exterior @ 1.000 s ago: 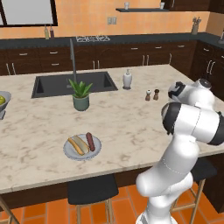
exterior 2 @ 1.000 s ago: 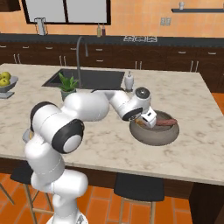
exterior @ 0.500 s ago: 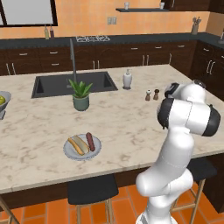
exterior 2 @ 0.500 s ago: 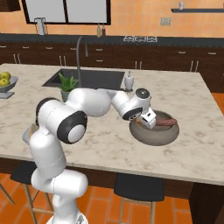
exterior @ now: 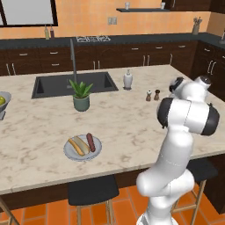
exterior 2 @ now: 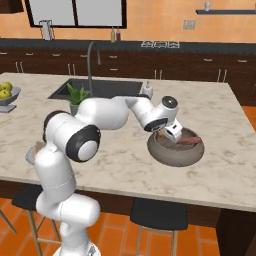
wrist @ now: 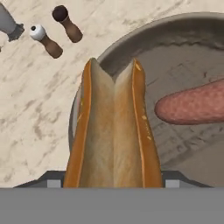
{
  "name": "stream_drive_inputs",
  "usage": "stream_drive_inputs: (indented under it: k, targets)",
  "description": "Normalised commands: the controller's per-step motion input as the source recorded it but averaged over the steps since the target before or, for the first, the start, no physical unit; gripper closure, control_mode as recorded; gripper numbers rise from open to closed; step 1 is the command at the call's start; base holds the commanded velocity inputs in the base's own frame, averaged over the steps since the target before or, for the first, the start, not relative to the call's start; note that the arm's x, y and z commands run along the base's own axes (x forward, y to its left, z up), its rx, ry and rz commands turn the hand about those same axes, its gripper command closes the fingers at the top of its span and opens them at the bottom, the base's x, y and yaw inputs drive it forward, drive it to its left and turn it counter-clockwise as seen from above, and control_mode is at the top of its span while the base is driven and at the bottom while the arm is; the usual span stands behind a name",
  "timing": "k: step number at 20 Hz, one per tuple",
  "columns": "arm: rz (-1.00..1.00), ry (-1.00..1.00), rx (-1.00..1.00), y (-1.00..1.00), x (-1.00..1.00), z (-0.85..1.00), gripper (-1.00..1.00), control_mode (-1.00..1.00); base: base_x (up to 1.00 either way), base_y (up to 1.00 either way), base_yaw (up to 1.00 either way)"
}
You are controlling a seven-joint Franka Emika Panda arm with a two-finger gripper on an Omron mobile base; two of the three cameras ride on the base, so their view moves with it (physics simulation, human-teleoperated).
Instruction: Place one bun and one sausage from the bowl on each plate.
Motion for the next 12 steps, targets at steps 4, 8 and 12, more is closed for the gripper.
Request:
stream_drive_inputs:
  k: [4, 8, 12]
  targets:
    - [0.03, -0.23, 0.01, 0.42, -0.74, 1.0, 1.0, -1.0, 0.0, 0.0, 0.0]
    - [0.07, -0.05, -0.13, 1.0, -0.86, 0.74, 1.0, -1.0, 0.0, 0.0, 0.0]
    - [0.08, 0.02, -0.19, 1.0, -0.78, 0.65, 1.0, -1.0, 0.0, 0.0, 0.0]
